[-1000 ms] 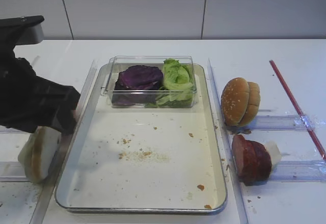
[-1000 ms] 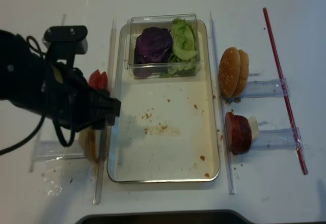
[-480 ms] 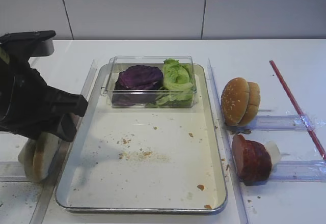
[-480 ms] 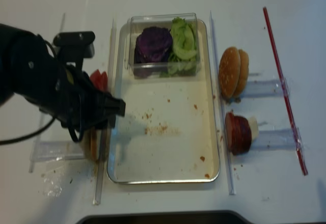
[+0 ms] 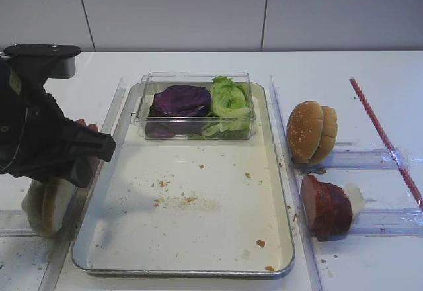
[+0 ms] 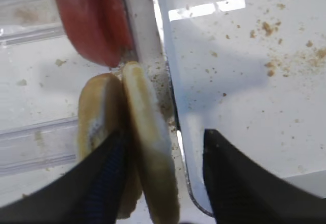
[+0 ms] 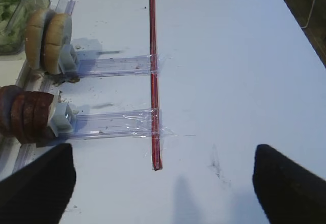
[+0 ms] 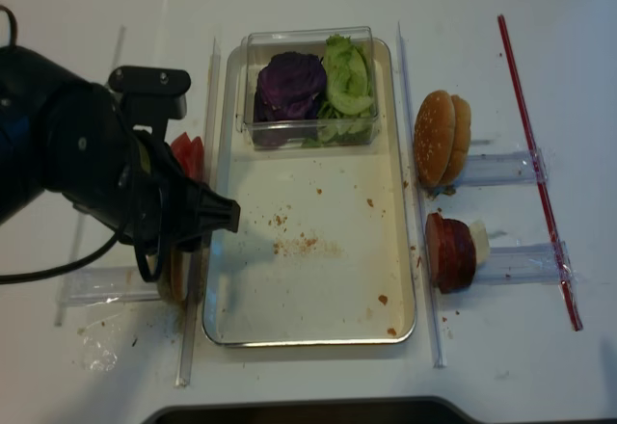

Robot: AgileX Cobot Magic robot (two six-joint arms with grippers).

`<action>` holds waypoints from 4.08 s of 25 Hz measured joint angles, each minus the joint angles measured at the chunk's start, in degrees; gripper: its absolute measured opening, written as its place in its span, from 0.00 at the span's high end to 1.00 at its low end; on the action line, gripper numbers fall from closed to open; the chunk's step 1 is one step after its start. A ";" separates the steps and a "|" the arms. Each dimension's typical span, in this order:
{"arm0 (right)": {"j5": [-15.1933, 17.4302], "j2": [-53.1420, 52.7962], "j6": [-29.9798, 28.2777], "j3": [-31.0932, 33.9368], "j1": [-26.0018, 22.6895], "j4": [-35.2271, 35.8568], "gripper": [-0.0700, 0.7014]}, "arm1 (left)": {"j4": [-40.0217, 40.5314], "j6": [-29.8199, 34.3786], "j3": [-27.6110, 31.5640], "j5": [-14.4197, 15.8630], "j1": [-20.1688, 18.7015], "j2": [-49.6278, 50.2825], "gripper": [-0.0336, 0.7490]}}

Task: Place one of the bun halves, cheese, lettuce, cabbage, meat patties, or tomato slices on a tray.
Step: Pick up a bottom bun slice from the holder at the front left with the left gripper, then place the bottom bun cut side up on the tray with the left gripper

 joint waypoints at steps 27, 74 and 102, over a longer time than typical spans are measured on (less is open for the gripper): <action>0.00 0.00 0.00 0.00 0.00 -0.02 0.01 | 1.07 -2.50 0.00 1.28 0.00 0.00 0.85; 0.00 0.00 0.00 0.00 0.00 -0.02 0.01 | -24.62 12.61 0.00 -5.90 0.00 -3.91 0.86; 0.00 0.00 0.23 0.00 0.00 -0.12 0.01 | -49.98 38.20 0.55 -14.04 0.40 5.34 0.86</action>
